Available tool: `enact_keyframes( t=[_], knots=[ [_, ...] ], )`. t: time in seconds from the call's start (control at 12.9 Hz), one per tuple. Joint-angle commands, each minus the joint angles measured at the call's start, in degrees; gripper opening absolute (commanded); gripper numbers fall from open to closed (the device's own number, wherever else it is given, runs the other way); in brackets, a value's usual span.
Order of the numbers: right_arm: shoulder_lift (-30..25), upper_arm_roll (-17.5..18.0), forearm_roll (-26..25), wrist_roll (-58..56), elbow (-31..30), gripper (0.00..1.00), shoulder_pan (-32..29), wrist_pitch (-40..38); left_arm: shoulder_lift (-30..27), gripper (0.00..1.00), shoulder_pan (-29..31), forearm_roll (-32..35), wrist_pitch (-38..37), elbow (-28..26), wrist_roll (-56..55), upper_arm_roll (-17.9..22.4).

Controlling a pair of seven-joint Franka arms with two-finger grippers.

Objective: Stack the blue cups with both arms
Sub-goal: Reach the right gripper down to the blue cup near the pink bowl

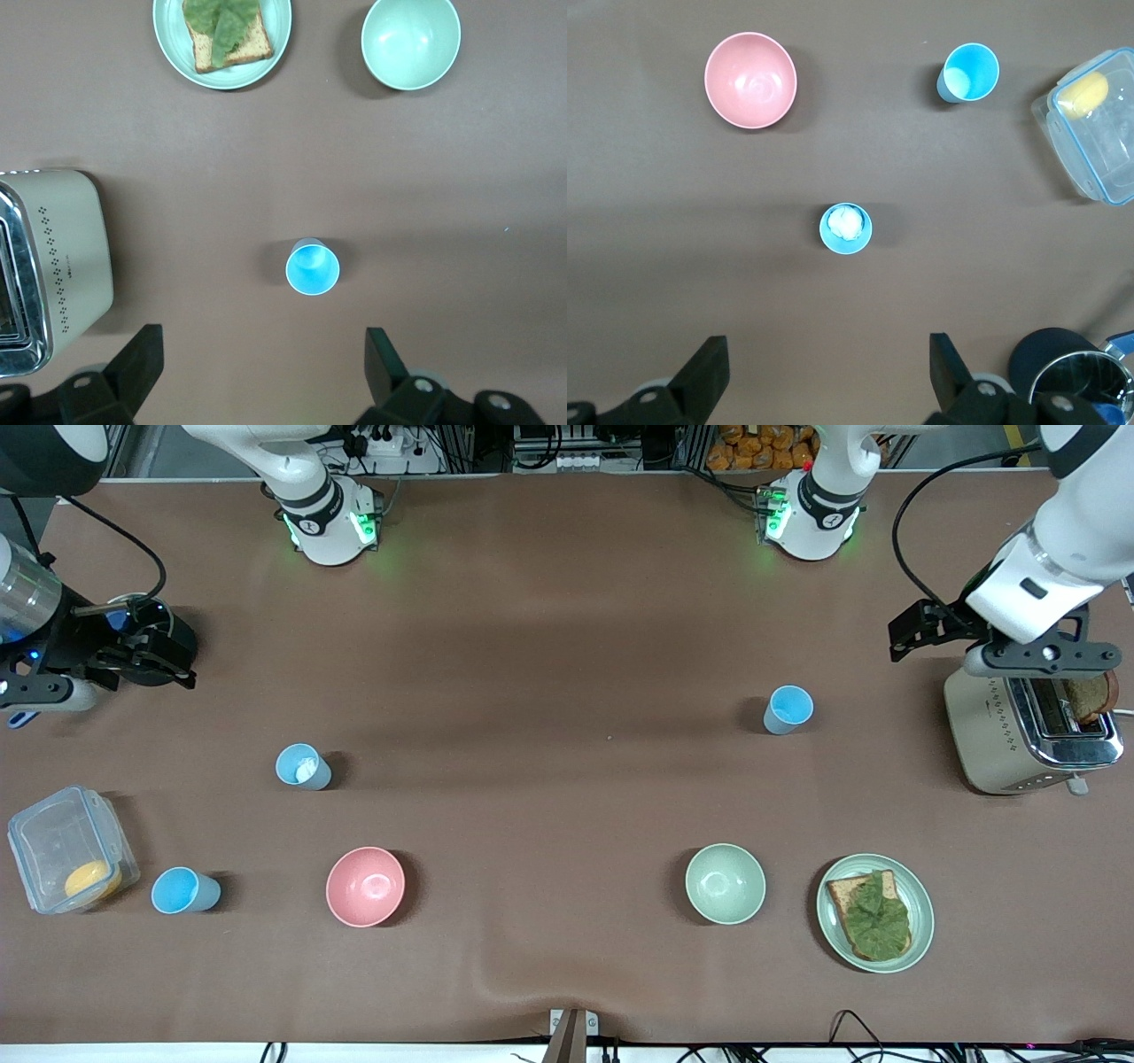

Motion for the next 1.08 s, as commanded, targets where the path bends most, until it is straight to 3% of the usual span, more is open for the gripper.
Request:
enact_keyframes(
  t=[0.0, 0.23, 0.54, 1.0],
  knots=[
    [3.41, 0.04, -0.92, 0.0, 0.32, 1.0, -1.66, -0.04, -1.55, 1.0, 0.84, -0.16, 0.47, -0.75, 0.19, -0.23],
    [10.78, 0.04, -1.01, 0.07, -0.47, 1.0, -1.66, 0.13, -1.55, 1.0, 0.84, -0.16, 0.39, -0.92, 0.27, -0.23],
    [19.05, 0.04, -0.92, 0.17, -3.44, 1.0, -2.54, 10.48, -1.37, 1.0, 0.93, -0.16, 0.39, -1.1, 0.01, -0.23],
    [20.47, 0.04, -0.83, -0.27, -17.95, 1.0, -3.24, 28.69, -0.84, 1.0, 0.84, -0.16, 0.56, -1.63, -0.69, -0.41]
  ],
)
